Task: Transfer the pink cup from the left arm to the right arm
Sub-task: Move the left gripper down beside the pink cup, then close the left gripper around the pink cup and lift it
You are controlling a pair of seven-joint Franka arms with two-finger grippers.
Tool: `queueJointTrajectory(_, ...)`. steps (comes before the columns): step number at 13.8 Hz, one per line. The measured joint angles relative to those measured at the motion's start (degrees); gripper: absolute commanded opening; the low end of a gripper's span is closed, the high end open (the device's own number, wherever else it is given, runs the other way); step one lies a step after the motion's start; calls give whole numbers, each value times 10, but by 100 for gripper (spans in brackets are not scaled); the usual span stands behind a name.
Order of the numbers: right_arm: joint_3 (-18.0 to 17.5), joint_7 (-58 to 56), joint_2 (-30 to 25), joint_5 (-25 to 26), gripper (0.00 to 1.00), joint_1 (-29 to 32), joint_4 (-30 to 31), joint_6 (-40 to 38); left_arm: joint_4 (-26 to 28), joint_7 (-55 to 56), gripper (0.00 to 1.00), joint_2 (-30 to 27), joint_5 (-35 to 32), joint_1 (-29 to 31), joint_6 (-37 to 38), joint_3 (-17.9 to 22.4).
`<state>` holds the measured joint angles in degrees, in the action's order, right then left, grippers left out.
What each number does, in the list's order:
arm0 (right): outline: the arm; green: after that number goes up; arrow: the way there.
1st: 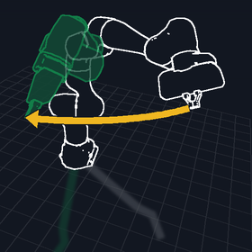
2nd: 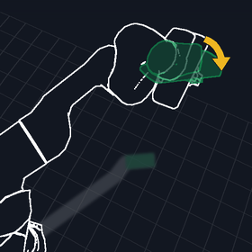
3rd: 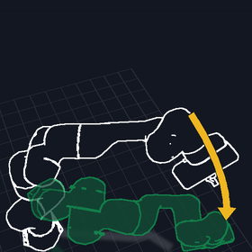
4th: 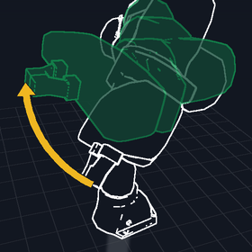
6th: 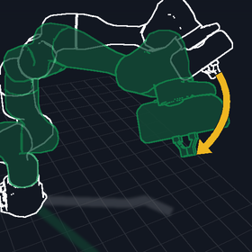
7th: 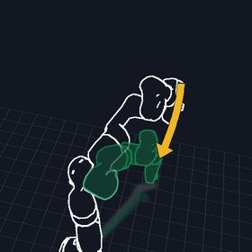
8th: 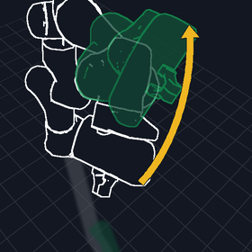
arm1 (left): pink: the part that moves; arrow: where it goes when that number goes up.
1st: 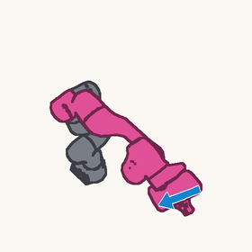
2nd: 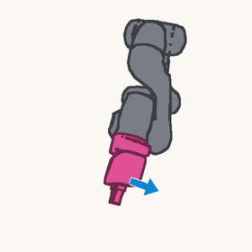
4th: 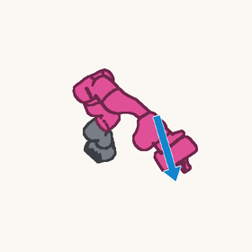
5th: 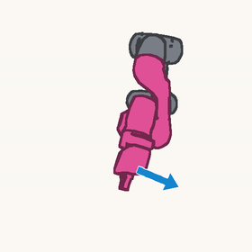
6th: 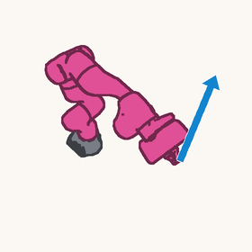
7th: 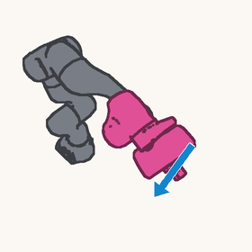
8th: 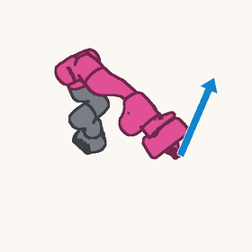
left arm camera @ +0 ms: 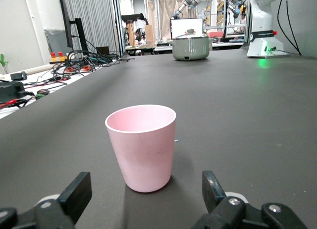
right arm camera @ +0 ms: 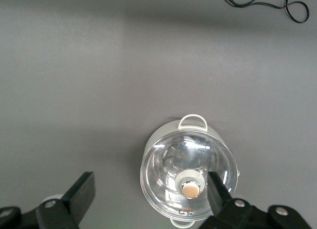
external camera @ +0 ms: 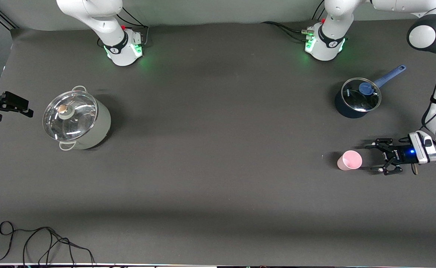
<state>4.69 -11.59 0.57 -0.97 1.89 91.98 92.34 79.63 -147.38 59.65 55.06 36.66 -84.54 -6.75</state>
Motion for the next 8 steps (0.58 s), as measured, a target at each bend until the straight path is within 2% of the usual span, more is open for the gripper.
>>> queueJointTrajectory(8, 1, 0, -1, 0, 100, 0, -1, 0, -2, -19, 99, 30, 34, -3, 1, -27)
